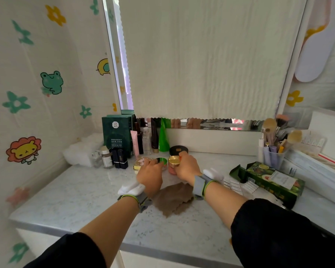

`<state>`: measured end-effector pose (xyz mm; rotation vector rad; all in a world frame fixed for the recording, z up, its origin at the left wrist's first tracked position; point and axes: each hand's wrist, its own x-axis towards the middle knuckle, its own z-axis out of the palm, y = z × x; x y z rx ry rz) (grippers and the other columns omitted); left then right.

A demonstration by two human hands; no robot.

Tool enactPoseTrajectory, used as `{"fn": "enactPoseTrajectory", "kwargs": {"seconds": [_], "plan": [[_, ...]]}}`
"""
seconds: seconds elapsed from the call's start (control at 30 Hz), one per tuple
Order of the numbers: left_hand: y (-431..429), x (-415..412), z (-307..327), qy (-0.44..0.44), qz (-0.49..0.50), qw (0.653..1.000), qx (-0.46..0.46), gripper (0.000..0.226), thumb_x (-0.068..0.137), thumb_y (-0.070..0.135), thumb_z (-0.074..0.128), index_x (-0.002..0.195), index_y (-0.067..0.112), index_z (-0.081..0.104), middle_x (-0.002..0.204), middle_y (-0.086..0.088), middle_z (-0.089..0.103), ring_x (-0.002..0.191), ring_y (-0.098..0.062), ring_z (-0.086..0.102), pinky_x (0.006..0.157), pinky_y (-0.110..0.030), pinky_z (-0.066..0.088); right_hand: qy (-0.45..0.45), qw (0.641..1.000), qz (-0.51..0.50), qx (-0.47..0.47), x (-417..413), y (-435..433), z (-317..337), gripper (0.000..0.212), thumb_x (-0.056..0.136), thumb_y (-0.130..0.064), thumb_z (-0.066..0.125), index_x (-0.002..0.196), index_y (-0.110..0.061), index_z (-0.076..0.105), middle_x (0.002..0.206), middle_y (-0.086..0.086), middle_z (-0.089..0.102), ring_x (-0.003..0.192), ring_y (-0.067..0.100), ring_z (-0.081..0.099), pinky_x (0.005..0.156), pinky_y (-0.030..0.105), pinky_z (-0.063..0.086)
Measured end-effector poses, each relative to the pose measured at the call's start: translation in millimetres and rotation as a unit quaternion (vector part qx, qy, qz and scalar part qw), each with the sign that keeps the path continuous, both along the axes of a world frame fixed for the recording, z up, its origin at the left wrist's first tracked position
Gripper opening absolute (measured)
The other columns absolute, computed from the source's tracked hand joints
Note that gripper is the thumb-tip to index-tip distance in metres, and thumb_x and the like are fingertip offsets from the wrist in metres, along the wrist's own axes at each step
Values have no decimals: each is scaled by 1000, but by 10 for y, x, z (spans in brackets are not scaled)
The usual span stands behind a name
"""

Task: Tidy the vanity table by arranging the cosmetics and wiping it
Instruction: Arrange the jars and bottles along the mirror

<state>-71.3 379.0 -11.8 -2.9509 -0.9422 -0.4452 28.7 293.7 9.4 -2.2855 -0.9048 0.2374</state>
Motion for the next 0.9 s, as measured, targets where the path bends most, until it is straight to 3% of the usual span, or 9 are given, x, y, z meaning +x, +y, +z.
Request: {"fn": "enactPoseTrajectory", "kwargs": {"seconds": [0.37,0.57,0.7,0.9], "plan": [[-25,-56,19,-8,-14,1000,-27,52,93,1,40,143,14,39,150,-9,35,135,-30,32,110,-33,28,16,1000,-3,7,10,-47,5,77,82,-29,75,142,-5,34,138,17,46,127,34,47,101,36,40],[-193,-98,69,-54,-26,996,-61,46,92,2,43,138,12,45,141,-10,44,129,-28,36,107,-33,30,17,1000,-20,17,-12,-239,160,56,88,-17,63,136,-1,38,134,17,49,123,33,48,98,37,43],[-388,-141,129,-52,-42,995,-68,44,93,6,44,137,11,44,137,-11,46,127,-29,37,104,-35,32,3,1000,-10,16,-33,-463,231,42,91,-15,59,130,-3,46,131,16,53,119,32,51,87,33,43],[-746,-170,201,-61,-73,993,-75,37,95,12,44,131,11,49,132,-12,51,120,-30,43,98,-35,35,-2,1000,8,19,-27,-962,304,35,91,-12,60,125,-9,58,133,12,55,123,27,52,101,33,44]]}}
